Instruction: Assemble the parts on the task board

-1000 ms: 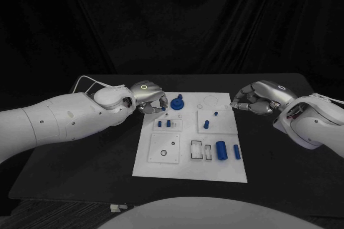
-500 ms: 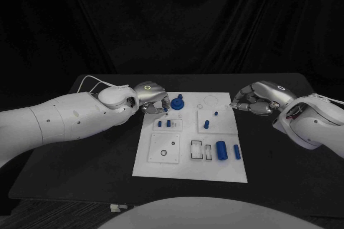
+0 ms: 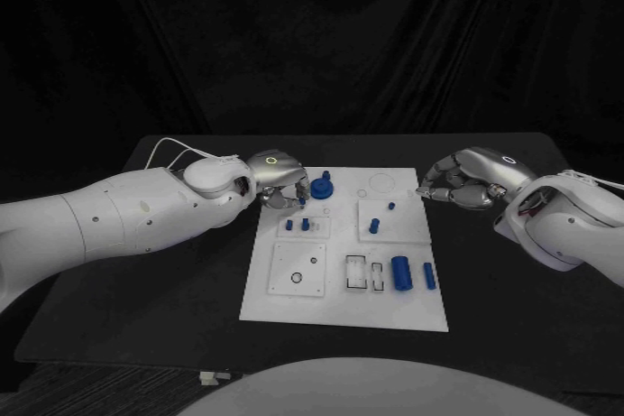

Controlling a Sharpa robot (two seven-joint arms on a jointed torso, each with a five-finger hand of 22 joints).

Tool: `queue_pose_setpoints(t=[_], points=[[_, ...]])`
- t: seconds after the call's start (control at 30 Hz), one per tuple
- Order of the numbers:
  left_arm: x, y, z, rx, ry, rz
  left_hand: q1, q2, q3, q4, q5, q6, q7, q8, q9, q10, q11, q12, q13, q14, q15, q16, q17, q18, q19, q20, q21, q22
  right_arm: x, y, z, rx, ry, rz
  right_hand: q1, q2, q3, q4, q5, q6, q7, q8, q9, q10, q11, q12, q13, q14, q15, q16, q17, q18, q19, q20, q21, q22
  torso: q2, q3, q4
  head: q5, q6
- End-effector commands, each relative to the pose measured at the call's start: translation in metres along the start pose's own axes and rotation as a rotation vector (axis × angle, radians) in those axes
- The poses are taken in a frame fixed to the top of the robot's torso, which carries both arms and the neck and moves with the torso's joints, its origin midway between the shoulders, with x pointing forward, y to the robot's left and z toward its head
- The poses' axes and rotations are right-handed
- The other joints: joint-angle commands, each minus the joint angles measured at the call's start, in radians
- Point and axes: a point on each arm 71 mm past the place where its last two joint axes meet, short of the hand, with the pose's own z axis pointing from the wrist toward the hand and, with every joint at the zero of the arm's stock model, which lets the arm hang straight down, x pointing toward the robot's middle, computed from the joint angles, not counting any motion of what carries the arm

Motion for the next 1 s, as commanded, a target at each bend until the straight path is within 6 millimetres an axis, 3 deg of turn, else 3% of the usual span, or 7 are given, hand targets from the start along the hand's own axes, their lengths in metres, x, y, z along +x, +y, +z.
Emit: queue_pose_setpoints(t=[0.03, 1.0], points=[[0.0024, -0.0015, 0.0009, 0.005, 0.021, -0.007, -0.007, -0.001, 0.004, 0.000, -0.001, 0.000, 0.000, 0.002, 0.000, 0.006, -0.002, -0.004, -0.001, -0.003, 0.002, -0.003, -0.001, 0.011, -0.005, -0.001, -0.008, 0.156, 0.0010, -0.0014, -0.0008, 0.016, 0.007, -0.001, 0.010, 0.001, 0.005, 0.001, 0.003, -0.002, -0.002, -0.004, -0.001, 0.101, -0.004, -0.004, 0.258, 0.058, -0.004, -0.003, -0.001, 0.008, 0.014, -0.002, -0.004, 0.191, -0.001, 0.0003, 0.0001, -0.001, 0.000], [0.0074, -0.0033, 0.0000, 0.006, 0.050, -0.018, -0.010, 0.000, 0.004, 0.001, -0.001, -0.002, 0.002, 0.000, 0.000, 0.005, 0.000, -0.009, -0.003, -0.007, 0.003, -0.009, -0.012, 0.013, -0.009, 0.000, -0.016, 0.154, 0.0038, -0.0026, -0.0015, 0.021, 0.015, 0.001, 0.011, 0.001, 0.005, 0.000, 0.003, -0.002, -0.002, -0.004, -0.001, 0.101, -0.004, -0.004, 0.257, 0.057, -0.004, -0.004, -0.002, 0.008, 0.014, -0.002, -0.004, 0.191, -0.001, 0.0003, 0.0000, -0.002, 0.000]])
